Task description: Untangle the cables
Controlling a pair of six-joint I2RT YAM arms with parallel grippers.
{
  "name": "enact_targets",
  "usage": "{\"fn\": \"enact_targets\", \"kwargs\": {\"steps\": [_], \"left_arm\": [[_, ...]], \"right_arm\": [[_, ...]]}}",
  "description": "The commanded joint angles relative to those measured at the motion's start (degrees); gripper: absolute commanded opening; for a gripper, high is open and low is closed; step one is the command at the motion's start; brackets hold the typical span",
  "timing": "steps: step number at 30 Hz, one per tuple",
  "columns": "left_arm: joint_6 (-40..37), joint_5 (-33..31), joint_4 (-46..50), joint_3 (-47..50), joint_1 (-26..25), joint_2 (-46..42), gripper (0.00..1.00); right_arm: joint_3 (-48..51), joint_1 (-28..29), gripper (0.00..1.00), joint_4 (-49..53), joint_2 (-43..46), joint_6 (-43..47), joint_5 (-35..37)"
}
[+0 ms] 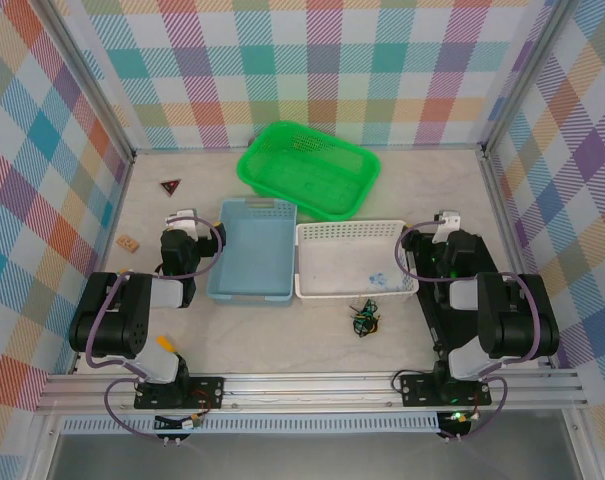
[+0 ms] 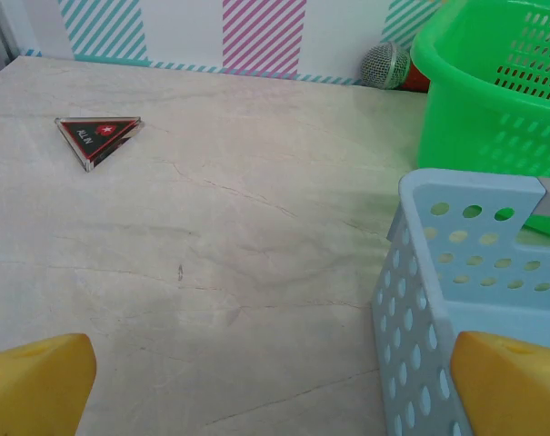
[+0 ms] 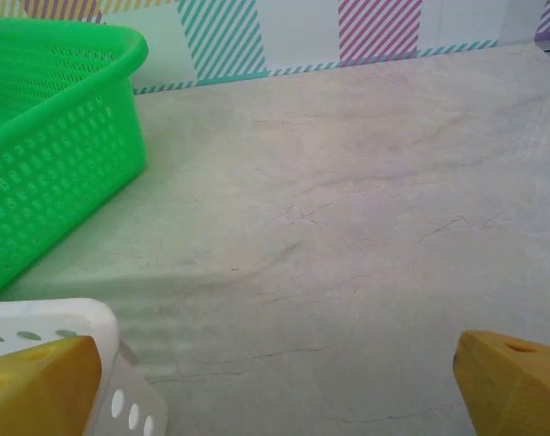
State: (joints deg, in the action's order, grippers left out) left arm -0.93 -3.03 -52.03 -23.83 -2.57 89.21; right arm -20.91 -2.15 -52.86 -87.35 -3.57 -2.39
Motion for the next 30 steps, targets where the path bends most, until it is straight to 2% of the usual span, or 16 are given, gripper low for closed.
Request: {"fn": "enact_targets", "kwargs": {"steps": [1, 30], "left_arm": [[-1.24, 1.18, 3.92, -0.39, -0.52, 1.32, 1.00], [-1.18, 1.24, 3.80, -0.29, -0.42, 1.32, 1.00]], "right_arm": [[-0.89, 0.39, 0.99, 1.57, -0.71, 0.85, -0.59], [-1.31, 0.46, 0.99, 2.24, -0.80, 1.04, -0.62]]}}
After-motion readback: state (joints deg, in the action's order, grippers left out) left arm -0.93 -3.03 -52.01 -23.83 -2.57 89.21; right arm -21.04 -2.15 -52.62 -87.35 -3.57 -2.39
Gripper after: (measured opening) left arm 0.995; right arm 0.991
